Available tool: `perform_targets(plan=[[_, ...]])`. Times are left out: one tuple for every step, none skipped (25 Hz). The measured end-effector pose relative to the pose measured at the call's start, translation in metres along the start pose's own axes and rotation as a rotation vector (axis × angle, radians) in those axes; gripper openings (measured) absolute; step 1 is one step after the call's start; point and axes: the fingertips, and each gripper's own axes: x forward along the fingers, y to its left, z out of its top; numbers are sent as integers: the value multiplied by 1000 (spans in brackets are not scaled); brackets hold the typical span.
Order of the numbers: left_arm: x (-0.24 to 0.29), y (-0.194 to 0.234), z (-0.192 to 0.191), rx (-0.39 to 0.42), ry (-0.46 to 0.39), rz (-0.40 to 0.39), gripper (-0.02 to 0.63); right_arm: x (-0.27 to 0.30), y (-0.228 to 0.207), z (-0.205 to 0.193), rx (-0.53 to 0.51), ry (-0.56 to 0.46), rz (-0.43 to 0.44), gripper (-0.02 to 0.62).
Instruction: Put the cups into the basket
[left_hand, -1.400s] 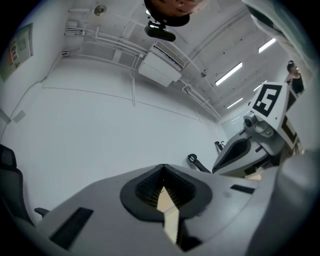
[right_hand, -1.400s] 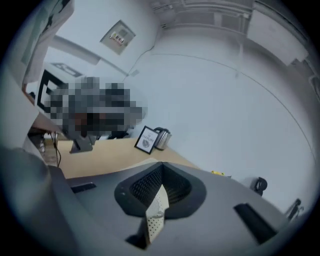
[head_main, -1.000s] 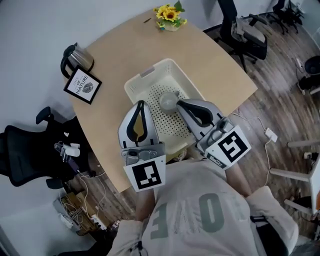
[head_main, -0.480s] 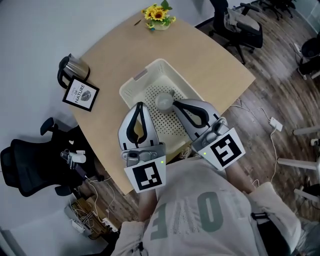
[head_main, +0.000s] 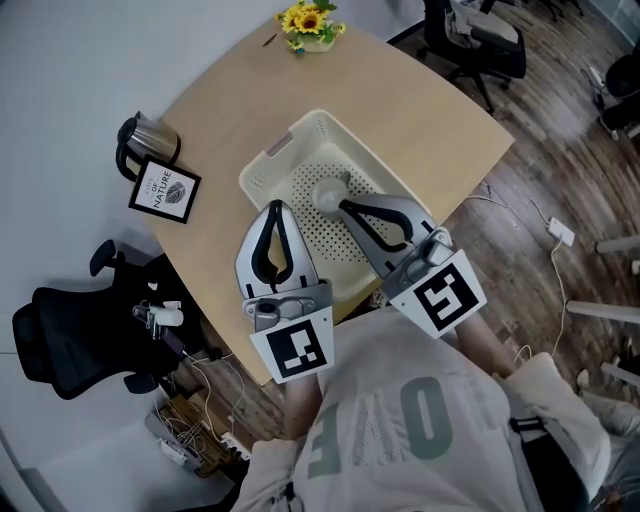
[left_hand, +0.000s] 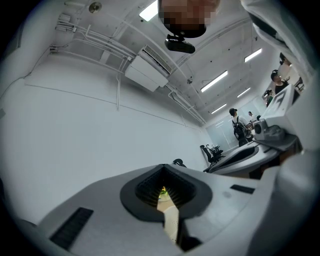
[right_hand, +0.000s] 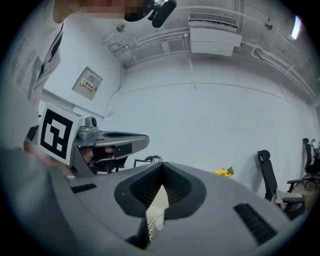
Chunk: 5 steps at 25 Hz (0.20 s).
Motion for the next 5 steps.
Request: perform_targets(plan=[[0, -1, 0, 0, -1, 0, 6, -1, 0, 0, -2, 2, 2, -2], [0, -1, 1, 0, -2, 0, 6, -1, 0, -1, -4, 7, 3, -2], [0, -2, 1, -1, -1, 0, 6, -2, 0, -2, -8, 12, 6, -2], [0, -2, 1, -4, -1, 1, 6, -2, 0, -3, -11, 18, 9, -2], [1, -2, 1, -7, 0, 1, 6, -3, 0, -4, -15, 23, 12, -2]])
